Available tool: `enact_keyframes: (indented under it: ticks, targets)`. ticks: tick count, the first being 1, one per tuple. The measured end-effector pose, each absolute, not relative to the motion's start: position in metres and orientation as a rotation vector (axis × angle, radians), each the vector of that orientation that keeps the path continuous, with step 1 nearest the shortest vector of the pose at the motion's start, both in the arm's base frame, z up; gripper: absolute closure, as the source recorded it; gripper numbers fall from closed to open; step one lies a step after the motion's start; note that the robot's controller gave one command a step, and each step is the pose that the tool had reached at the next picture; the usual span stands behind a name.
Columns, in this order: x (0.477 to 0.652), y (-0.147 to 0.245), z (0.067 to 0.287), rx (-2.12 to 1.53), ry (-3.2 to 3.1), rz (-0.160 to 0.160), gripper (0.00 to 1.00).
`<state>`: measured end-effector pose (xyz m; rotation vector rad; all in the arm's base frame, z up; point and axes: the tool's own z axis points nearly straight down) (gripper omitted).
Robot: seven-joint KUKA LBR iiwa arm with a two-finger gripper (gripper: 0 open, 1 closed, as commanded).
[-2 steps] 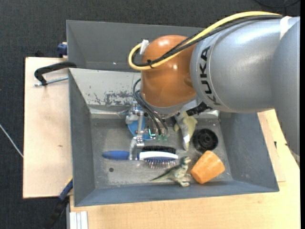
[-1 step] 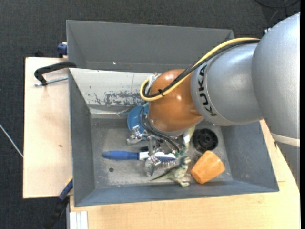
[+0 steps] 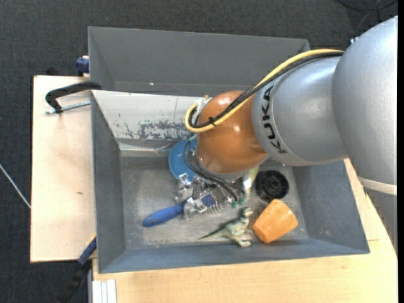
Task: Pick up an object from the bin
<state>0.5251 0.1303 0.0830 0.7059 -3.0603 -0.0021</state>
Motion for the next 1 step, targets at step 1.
enact_keyframes:
  ticks: [1]
  targets:
    - [0.5252, 0.1405, 0.2332, 0.661, -3.085, -0.003, 1.0]
